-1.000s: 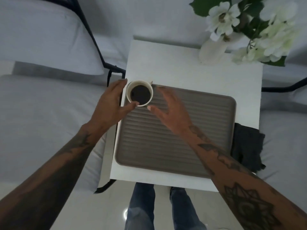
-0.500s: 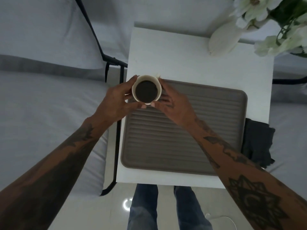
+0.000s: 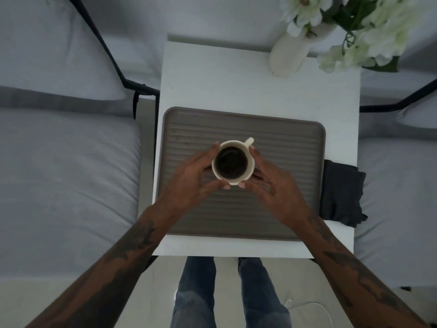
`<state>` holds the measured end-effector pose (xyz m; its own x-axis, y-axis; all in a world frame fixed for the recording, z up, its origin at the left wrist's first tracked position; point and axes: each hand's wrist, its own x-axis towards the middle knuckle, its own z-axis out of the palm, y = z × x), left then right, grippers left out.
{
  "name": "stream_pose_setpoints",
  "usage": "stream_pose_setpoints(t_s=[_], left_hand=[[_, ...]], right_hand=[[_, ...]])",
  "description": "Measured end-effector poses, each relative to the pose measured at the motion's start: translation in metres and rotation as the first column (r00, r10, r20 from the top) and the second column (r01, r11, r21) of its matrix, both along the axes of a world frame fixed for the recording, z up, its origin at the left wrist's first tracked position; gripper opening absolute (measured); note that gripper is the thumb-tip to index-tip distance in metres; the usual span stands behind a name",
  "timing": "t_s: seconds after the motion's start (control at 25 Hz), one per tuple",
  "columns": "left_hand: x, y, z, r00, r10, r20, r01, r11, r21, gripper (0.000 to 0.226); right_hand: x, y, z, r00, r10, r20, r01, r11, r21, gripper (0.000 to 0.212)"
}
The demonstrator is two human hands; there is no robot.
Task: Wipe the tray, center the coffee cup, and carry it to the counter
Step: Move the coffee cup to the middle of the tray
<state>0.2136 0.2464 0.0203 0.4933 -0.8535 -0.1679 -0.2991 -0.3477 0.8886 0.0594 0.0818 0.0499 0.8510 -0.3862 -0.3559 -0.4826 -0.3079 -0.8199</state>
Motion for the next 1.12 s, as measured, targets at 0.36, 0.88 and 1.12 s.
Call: stream_pose_setpoints(t_s=[0.36, 0.88, 1.12], left_hand=[[-0.051, -0.012, -0.023, 1.0, -0.011, -0.003, 0.011, 1.0, 0.029, 0.088], [0.012, 0.048, -0.028, 0.872, 0.312, 0.378, -0.376, 0.92, 0.109, 0.027], [0.008, 0.048, -0.053, 0.811, 0.202, 0.549, -0.401, 0.875, 0.27, 0.038]], right_hand=[[-0.053, -0.005, -0.031, 0.999, -0.048, -0.017, 0.048, 0.999, 0.003, 0.073], [-0.1, -0.077, -0.059, 0.839, -0.545, -0.001, 0.5, 0.771, -0.394, 0.031], [-0.116, -0.085, -0.086, 0.895, -0.437, -0.09, 0.319, 0.768, -0.554, 0.028]])
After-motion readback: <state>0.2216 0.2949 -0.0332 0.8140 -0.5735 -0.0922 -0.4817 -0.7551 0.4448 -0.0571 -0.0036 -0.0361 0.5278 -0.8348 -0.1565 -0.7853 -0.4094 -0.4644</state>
